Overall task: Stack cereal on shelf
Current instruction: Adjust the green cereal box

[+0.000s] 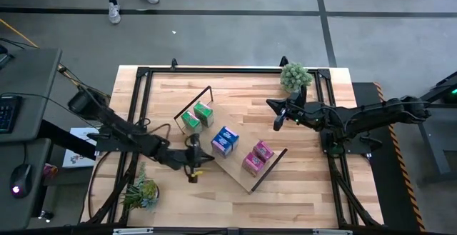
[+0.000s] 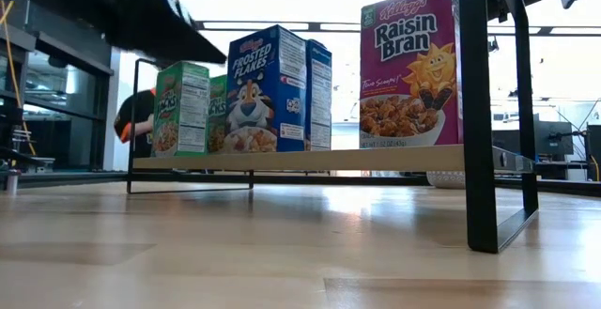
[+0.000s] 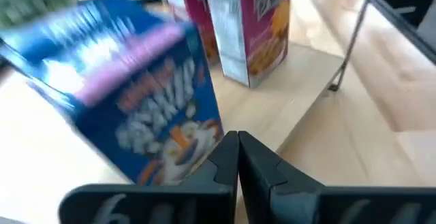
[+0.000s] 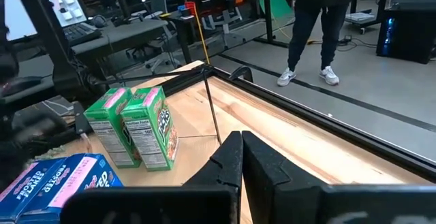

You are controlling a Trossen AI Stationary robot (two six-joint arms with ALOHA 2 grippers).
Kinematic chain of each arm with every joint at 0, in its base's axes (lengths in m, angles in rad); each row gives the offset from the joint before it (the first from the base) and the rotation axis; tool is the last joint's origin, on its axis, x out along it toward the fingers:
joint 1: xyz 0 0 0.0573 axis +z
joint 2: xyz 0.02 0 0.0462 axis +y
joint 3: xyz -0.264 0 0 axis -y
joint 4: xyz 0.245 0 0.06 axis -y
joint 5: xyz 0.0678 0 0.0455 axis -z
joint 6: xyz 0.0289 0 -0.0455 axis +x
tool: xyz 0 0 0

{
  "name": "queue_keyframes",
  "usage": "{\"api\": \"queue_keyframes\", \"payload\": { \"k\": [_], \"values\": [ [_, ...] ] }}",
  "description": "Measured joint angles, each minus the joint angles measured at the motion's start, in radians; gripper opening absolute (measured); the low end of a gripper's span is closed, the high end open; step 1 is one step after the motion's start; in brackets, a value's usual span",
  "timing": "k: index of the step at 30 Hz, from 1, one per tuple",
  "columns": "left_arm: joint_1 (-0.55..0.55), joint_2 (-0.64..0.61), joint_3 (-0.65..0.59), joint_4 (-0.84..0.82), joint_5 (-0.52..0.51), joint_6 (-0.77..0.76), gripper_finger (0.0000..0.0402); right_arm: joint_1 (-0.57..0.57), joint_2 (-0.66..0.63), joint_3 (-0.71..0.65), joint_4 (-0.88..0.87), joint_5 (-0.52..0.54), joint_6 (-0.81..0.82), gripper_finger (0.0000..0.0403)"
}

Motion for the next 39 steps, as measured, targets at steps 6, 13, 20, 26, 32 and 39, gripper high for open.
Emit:
{"api": "queue_keyframes", "payload": {
  "k": [6, 13, 20, 26, 32, 39],
  "values": [
    [-0.014, -0.293, 0.000, -0.184, -0.094, 0.149, 0.0000, 0.000, 0.000, 0.000, -0.016, -0.004, 0.003, 0.0000],
    [0.172, -0.597, 0.001, -0.305, 0.102, 0.245, 0.0000, 0.000, 0.000, 0.000, -0.016, -0.012, 0.003, 0.0000],
    [0.281, -0.647, -0.049, -0.292, 0.301, 0.166, 0.0000, 0.000, 0.000, 0.000, -0.035, -0.021, 0.000, 0.0000],
    [0.170, -0.629, -0.254, -0.123, 0.001, -0.022, 0.0000, 0.000, 0.000, 0.000, -0.088, -0.022, 0.006, 0.0000],
    [-0.078, -0.620, -0.331, 0.033, -0.279, -0.271, 0.0000, 0.000, 0.000, 0.000, -0.090, -0.018, 0.007, 0.0000],
    [-0.191, -0.532, -0.332, -0.093, -0.555, -0.525, 0.0000, 0.000, 0.000, 0.000, -0.090, 0.005, 0.007, 0.0000]
  ]
}}
